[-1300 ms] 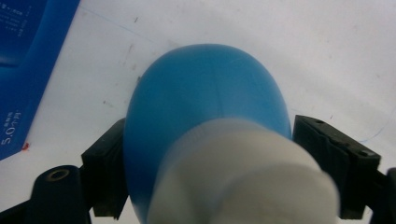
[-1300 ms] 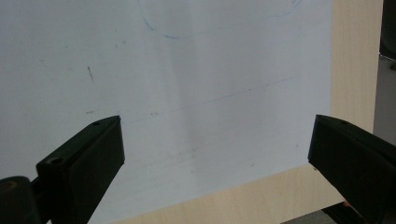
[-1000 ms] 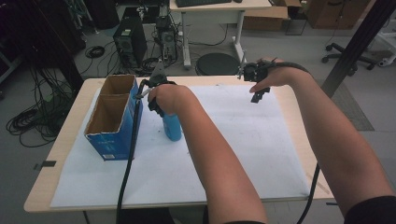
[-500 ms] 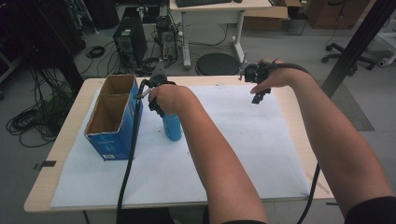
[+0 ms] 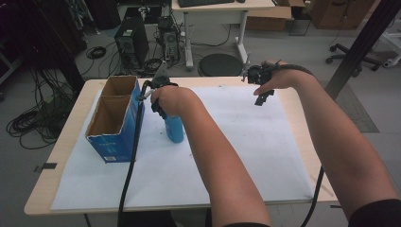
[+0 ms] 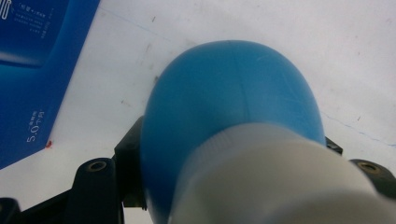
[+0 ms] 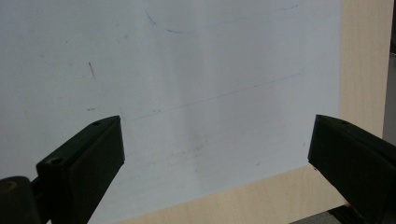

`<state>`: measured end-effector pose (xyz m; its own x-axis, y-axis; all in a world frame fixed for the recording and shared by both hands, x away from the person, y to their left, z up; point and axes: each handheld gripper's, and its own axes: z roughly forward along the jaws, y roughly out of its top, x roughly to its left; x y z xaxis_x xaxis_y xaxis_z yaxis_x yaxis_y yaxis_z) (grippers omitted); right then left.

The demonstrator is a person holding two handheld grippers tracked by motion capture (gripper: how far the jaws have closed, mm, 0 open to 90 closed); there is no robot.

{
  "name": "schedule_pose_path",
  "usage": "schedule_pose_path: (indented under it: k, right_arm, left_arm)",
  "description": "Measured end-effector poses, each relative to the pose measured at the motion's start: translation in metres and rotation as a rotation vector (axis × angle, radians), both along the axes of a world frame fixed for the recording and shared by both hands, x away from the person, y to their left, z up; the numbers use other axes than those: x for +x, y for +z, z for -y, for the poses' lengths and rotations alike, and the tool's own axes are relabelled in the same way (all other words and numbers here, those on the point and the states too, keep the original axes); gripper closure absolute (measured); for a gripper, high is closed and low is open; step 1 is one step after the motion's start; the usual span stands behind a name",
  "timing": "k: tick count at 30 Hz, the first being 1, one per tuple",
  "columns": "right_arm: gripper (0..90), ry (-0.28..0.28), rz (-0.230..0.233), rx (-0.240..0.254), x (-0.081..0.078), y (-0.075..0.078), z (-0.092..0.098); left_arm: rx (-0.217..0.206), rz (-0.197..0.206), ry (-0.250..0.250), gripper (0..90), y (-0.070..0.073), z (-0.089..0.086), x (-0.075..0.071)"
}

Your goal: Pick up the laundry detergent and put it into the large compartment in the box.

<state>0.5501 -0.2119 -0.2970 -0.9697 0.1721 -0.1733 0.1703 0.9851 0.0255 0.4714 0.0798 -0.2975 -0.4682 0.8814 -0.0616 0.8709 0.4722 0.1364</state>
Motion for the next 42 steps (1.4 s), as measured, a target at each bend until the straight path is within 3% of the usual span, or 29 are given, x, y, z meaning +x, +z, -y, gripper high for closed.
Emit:
schedule_pose_path:
  k: [7, 25, 30, 40, 42]
  right_arm:
    - [3.2, -0.004, -0.001, -0.003, 0.000, 0.000, 0.003]
    - [3.2, -0.007, 0.000, -0.003, -0.003, 0.002, 0.004]
    - [3.3, -0.006, 0.001, -0.003, -0.005, 0.004, 0.001]
    - [3.2, -0.012, 0.002, -0.007, -0.008, 0.008, -0.001]
    - [3.2, -0.011, 0.004, -0.009, -0.009, 0.009, -0.001]
  left_arm:
    - [0.043, -0.002, -0.027, 37.5, 0.001, 0.004, 0.001]
    - [0.004, -0.039, -0.101, 38.1, 0.006, 0.002, -0.003]
    - [-0.011, -0.042, -0.162, 38.1, 0.016, -0.007, -0.008]
    - [0.027, -0.035, -0.292, 38.1, 0.044, -0.011, -0.017]
    - [0.025, -0.029, -0.294, 38.1, 0.047, -0.012, -0.019]
